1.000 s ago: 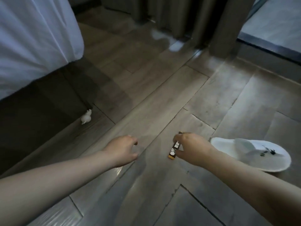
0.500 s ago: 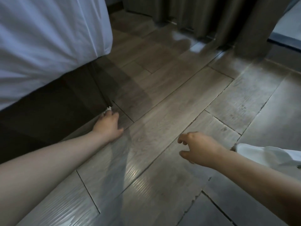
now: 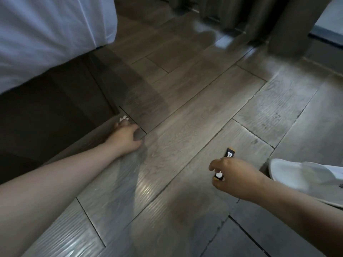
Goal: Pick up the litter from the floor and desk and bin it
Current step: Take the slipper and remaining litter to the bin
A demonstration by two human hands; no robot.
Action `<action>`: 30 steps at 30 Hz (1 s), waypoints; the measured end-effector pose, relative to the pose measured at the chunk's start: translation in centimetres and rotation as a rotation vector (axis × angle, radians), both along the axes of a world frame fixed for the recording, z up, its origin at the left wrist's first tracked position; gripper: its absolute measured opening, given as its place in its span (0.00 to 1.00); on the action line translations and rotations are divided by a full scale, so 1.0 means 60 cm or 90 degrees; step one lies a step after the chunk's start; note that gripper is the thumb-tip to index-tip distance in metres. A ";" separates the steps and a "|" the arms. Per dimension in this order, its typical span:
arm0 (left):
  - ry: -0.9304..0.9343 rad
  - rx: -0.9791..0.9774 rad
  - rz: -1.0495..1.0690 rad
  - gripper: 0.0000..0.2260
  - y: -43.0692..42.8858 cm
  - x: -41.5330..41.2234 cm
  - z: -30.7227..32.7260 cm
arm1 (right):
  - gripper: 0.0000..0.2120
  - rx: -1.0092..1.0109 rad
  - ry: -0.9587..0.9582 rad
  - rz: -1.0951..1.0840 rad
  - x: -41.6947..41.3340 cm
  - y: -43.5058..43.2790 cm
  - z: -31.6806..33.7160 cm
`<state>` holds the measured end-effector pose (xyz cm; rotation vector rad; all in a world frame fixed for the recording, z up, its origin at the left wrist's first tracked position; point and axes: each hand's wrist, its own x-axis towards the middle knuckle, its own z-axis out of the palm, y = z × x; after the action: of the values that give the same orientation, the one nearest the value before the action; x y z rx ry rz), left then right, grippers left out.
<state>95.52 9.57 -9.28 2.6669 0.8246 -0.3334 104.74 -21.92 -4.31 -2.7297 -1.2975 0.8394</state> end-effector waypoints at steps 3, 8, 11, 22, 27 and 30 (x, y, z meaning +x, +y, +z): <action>-0.071 -0.005 -0.003 0.18 -0.018 -0.005 -0.002 | 0.17 -0.018 -0.003 -0.008 0.004 -0.024 -0.003; -0.058 0.093 0.007 0.27 -0.031 -0.004 0.001 | 0.17 -0.017 -0.013 -0.022 0.007 -0.045 0.000; -0.001 -0.028 0.076 0.37 -0.037 -0.002 -0.002 | 0.18 -0.027 -0.007 -0.022 0.005 -0.052 -0.002; -0.056 -0.091 -0.157 0.19 -0.223 0.034 0.000 | 0.21 -0.037 -0.028 -0.080 0.018 -0.110 0.008; -0.049 -0.094 -0.193 0.22 -0.303 0.075 0.004 | 0.19 -0.075 -0.037 -0.165 0.033 -0.177 0.013; -0.046 -0.088 -0.215 0.27 -0.342 0.098 0.001 | 0.16 -0.071 -0.039 -0.209 0.041 -0.214 0.016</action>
<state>101.37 -10.92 -9.22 2.6629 0.3146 -0.3574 107.18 -34.74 -3.38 -2.9578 -0.7938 0.8221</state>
